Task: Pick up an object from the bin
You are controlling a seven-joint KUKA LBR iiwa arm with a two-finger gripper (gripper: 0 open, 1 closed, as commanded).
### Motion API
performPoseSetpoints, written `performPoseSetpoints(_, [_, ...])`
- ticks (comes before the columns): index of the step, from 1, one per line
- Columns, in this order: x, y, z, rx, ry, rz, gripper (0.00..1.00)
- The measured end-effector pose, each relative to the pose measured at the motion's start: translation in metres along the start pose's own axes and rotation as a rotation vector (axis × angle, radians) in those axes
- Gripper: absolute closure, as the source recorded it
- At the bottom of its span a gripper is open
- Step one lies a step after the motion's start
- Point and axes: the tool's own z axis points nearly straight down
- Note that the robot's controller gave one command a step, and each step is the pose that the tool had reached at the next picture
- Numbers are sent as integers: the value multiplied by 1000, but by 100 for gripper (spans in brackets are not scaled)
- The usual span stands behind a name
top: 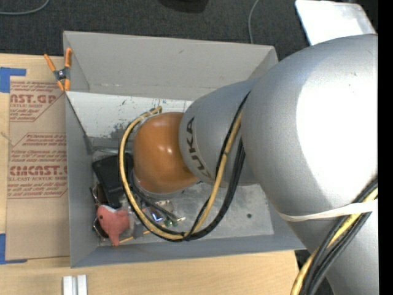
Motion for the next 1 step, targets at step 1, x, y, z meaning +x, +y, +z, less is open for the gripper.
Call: performPoseSetpoints(1, [4,1,-72,1,5,-21,100])
